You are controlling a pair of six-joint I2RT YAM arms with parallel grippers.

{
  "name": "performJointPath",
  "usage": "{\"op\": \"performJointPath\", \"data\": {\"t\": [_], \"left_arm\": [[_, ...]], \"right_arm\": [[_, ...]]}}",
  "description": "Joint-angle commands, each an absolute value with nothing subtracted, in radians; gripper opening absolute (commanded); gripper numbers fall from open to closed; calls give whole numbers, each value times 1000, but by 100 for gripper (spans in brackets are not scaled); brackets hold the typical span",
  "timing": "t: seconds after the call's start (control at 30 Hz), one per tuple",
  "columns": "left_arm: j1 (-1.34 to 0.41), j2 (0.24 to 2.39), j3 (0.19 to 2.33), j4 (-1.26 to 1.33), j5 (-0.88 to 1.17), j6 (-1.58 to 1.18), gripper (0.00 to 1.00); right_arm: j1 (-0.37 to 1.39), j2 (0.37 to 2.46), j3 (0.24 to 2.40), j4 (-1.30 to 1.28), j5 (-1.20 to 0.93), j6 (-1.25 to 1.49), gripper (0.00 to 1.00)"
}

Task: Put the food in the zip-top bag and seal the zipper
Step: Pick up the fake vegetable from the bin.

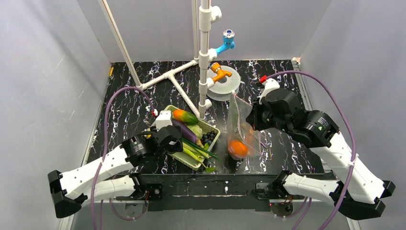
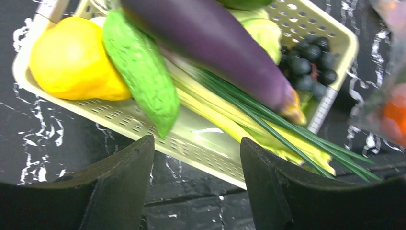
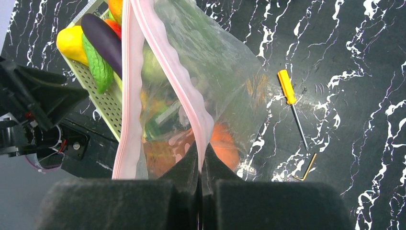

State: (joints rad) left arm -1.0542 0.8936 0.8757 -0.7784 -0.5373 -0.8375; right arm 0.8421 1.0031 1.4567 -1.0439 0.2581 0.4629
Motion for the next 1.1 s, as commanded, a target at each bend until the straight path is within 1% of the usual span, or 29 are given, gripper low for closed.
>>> {"op": "performJointPath", "data": {"t": [0.0, 0.13, 0.23, 0.33, 0.63, 0.77, 0.93, 1.07], "left_arm": [[-990, 923, 842, -764, -624, -829, 62], [-953, 984, 829, -735, -632, -820, 60], [-940, 1033, 823, -691, -635, -804, 66], [-937, 1087, 832, -715, -673, -833, 68], [-936, 1190, 792, -678, -675, -874, 65], [-936, 1205, 778, -661, -657, -870, 58], [-936, 1188, 777, -660, -646, -855, 38], [-936, 1157, 791, -655, -625, -826, 27]], "right_arm": [[845, 992, 1457, -992, 261, 452, 1], [845, 993, 1454, -992, 262, 451, 1], [846, 992, 1454, -992, 258, 453, 1], [846, 990, 1450, -991, 257, 454, 1], [845, 985, 1447, -992, 258, 456, 1], [845, 983, 1445, -992, 255, 457, 1], [845, 978, 1444, -992, 256, 458, 1], [846, 977, 1444, -991, 257, 459, 1]]}}
